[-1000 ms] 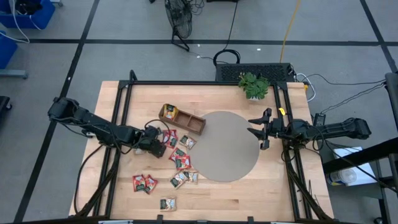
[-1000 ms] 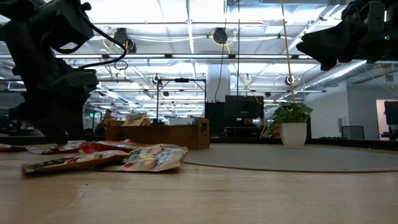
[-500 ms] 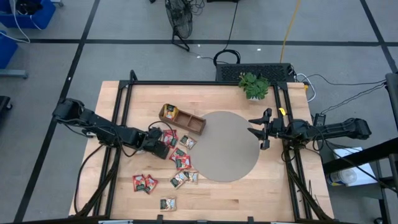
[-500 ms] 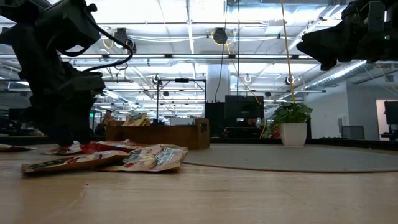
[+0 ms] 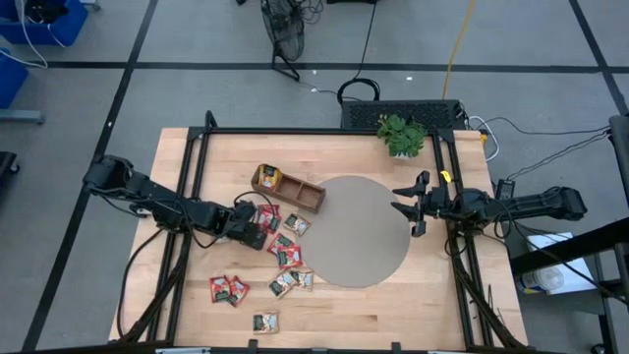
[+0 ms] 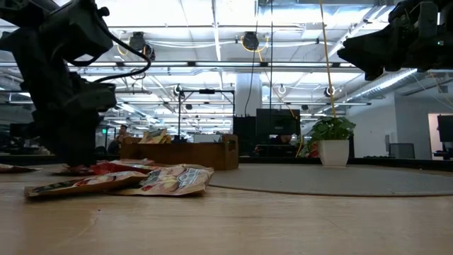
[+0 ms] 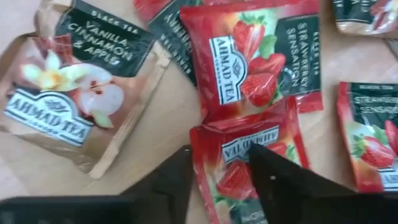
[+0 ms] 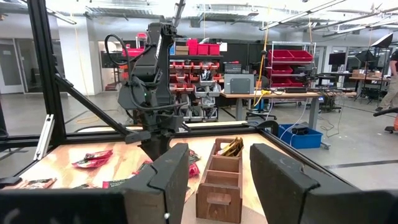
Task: Pick & Place Tea
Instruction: Put the red tea bag into the middle section of the wooden organizer
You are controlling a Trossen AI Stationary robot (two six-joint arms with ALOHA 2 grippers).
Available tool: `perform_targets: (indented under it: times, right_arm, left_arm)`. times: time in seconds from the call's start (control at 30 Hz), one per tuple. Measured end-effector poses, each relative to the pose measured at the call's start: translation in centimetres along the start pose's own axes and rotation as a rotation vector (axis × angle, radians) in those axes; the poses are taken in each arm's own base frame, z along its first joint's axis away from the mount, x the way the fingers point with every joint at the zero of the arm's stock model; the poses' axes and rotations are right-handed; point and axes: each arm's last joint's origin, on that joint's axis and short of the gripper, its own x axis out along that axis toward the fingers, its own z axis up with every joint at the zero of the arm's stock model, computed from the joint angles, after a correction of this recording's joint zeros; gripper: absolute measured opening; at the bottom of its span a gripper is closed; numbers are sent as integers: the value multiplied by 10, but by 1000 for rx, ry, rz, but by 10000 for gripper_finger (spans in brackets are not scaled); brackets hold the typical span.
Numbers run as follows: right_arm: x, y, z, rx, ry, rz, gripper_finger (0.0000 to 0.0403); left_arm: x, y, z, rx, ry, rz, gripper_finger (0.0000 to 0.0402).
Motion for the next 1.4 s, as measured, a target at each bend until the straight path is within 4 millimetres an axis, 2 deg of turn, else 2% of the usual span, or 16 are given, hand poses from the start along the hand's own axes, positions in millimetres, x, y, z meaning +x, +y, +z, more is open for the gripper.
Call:
perform_targets:
  times: [0.2, 0.23, 0.37, 0.57, 0.73, 0.9, 1.07, 1.2, 1.4]
  right_arm:
    - [0, 0, 0, 0, 0, 0, 155]
    - [0, 0, 0, 0, 0, 0, 155]
    - [0, 0, 0, 0, 0, 0, 155]
    - [0, 0, 0, -1, 3, 0, 155]
    - [1, 0, -1, -3, 11, 1, 155]
    - [1, 0, -2, -3, 13, 1, 155]
    - [1, 0, -1, -2, 10, 0, 155]
    - [1, 0, -1, -2, 9, 0, 155]
    - [1, 0, -1, -2, 7, 0, 155]
  left_arm:
    - [-5, 3, 1, 13, -26, -11, 21]
    - [-7, 3, 1, 11, -27, -22, 11]
    - [-22, -2, 3, 24, 5, -151, 6]
    - [-50, -17, 17, 136, -158, -256, 3]
    - [-70, -31, 31, 295, -337, -251, 2]
    - [-84, -38, 48, 456, -532, -148, 2]
    - [-88, -37, 64, 636, -692, 18, 1]
    - [-84, -30, 83, 674, -749, 83, 1]
    - [-74, -15, 111, 692, -732, 12, 1]
